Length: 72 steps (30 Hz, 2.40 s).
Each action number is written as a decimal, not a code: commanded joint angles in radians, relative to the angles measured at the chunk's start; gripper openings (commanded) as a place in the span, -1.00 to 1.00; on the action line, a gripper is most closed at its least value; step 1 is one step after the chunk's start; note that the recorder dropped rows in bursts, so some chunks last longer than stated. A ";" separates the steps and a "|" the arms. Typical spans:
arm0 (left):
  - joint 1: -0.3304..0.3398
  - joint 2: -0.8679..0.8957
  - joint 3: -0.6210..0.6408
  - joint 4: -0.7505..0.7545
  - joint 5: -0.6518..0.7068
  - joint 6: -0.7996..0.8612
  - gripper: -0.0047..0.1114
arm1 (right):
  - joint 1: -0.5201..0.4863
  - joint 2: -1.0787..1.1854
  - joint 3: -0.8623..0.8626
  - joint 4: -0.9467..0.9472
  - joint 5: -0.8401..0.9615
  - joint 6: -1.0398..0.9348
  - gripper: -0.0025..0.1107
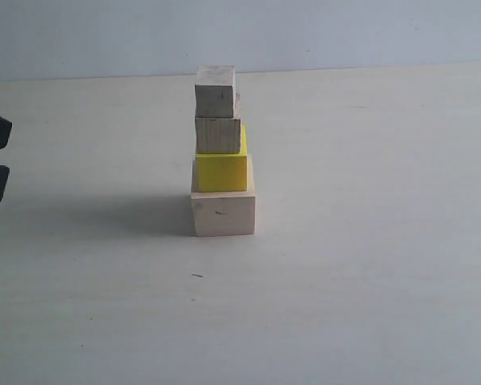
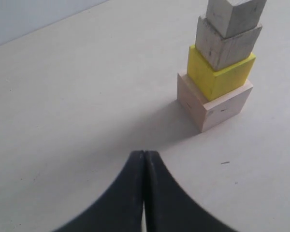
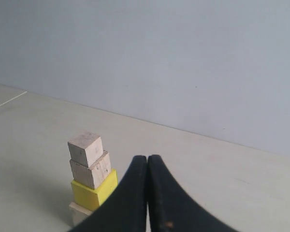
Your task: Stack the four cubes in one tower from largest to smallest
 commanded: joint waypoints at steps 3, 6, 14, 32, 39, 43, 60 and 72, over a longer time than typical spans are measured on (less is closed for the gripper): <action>-0.005 -0.006 0.002 0.008 -0.012 -0.001 -0.92 | 0.002 -0.003 0.005 -0.008 -0.004 0.005 -0.96; -0.005 -0.006 0.002 0.008 -0.012 -0.001 -0.92 | 0.002 -0.003 0.005 -0.008 -0.004 0.005 -0.96; -0.005 -0.006 0.002 0.012 -0.012 -0.001 -0.92 | 0.002 -0.003 0.005 -0.008 -0.004 0.007 -0.96; 0.645 -0.143 0.013 -0.438 -0.151 0.001 -0.92 | 0.002 -0.005 0.005 -0.008 -0.004 0.005 -0.96; 0.953 -0.434 0.182 -0.478 -0.181 0.127 -0.92 | 0.002 -0.006 0.005 -0.008 -0.004 0.005 -0.96; 1.024 -0.544 0.285 -0.462 -0.245 0.158 -0.92 | 0.002 -0.006 0.005 -0.008 -0.004 0.005 -0.96; 1.041 -0.757 0.677 -0.408 -0.422 0.246 -0.92 | 0.002 -0.006 0.005 -0.008 -0.004 0.005 -0.96; 0.989 -0.817 0.765 -0.419 -0.457 0.306 -0.92 | 0.002 -0.006 0.005 -0.008 -0.004 0.005 -0.96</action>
